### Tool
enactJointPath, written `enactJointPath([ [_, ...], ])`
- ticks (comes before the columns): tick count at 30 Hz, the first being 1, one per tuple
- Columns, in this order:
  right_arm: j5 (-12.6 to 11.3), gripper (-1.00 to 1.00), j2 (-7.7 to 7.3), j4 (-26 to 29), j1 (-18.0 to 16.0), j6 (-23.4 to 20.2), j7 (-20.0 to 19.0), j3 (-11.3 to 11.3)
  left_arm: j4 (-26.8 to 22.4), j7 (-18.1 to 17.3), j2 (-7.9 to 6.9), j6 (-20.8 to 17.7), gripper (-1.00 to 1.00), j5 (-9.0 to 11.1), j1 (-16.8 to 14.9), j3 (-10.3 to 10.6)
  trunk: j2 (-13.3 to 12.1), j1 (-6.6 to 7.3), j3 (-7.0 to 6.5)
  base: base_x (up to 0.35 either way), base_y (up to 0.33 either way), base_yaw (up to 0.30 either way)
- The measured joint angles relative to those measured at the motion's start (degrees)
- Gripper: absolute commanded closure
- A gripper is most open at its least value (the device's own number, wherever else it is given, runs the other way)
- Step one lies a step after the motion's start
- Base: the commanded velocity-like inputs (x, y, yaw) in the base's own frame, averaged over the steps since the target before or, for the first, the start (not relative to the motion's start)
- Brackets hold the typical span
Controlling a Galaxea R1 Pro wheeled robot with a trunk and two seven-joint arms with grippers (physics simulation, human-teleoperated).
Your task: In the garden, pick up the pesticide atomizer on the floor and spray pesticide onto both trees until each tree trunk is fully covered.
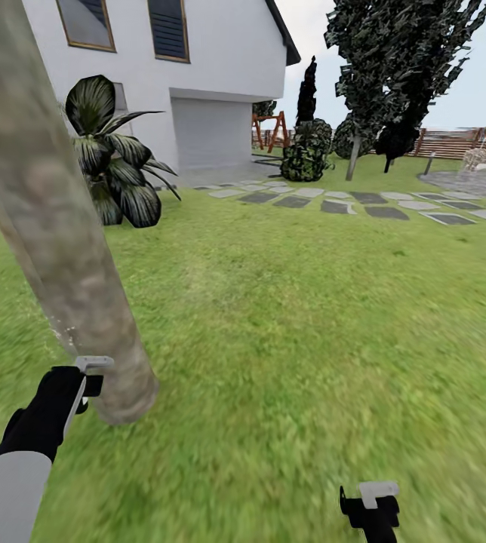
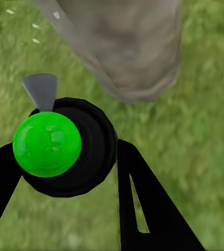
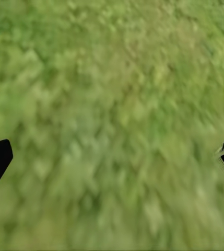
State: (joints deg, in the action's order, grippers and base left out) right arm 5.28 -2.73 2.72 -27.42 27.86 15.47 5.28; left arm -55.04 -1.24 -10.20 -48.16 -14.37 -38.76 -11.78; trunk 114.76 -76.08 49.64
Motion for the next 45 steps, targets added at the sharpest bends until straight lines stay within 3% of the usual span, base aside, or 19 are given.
enactJointPath([
  [5, 0.0, -1.0, 0.01, 0.0, 0.0, 0.0, 0.1, 0.0, 0.1, 0.0, 0.05, 0.0, 1.0, 0.0, 0.1, -0.1, 0.0, 0.0, 0.0, 0.203, -0.214, 0.095],
  [14, 0.0, -1.0, 0.01, 0.0, 0.0, 0.0, 0.0, 0.0, 0.1, 0.1, -0.15, 0.1, 1.0, 0.1, 4.2, -0.3, 0.0, 0.0, 0.0, 0.294, -0.062, 0.266],
  [16, -0.1, -1.0, 0.01, 0.0, 0.0, 0.0, 0.0, 0.0, 2.2, 0.1, -0.02, 0.4, 1.0, 0.2, 4.7, -0.3, 0.0, 0.0, 0.0, 0.073, 0.0, 0.088],
  [19, 0.0, -1.0, 0.01, 0.0, 0.0, 0.0, 0.0, 0.0, 6.7, 0.1, -0.18, 3.9, 1.0, 0.1, 4.7, -0.6, 0.0, 0.0, 0.0, 0.014, 0.0, 0.018],
  [22, -0.1, -1.0, 0.01, 0.0, 0.0, 0.0, 0.1, 0.0, 11.7, 0.1, -0.21, 11.3, 1.0, 0.1, 4.7, -3.6, 0.0, 0.0, 0.0, 0.001, 0.0, 0.125],
  [24, 0.0, -1.0, 0.01, 0.0, 0.0, 0.0, 0.0, 0.0, 12.7, 0.0, 0.04, 14.2, 1.0, 0.2, 4.7, -4.6, 0.0, 0.0, 0.0, 0.0, 0.0, 0.247],
  [29, 0.0, -1.0, 0.01, 0.0, 0.0, 0.0, 0.0, 0.0, 12.5, 0.0, 0.42, 16.7, 1.0, 0.4, 4.7, -4.8, 0.0, 0.0, 0.0, 0.0, -0.075, 0.098],
  [32, 0.0, -1.0, 0.01, 0.0, 0.0, 0.0, 0.0, 0.0, 12.9, 0.1, 0.48, 21.5, 1.0, 0.0, 4.7, -4.9, 0.0, 0.0, 0.0, 0.0, -0.255, 0.004],
  [38, 0.0, -1.0, 0.01, 0.0, 0.0, 0.0, 0.0, 0.0, 14.1, 0.1, 0.48, 25.2, 1.0, 0.3, 4.7, -5.2, 0.0, 0.0, 0.0, 0.0, -0.269, 0.0],
  [45, 0.0, -1.0, 0.01, 0.0, 0.0, 0.0, 0.0, 0.0, 13.5, 0.1, 0.39, 25.5, 1.0, 0.4, 4.7, -5.5, 0.0, 0.0, 0.0, 0.0, -0.271, 0.029],
])
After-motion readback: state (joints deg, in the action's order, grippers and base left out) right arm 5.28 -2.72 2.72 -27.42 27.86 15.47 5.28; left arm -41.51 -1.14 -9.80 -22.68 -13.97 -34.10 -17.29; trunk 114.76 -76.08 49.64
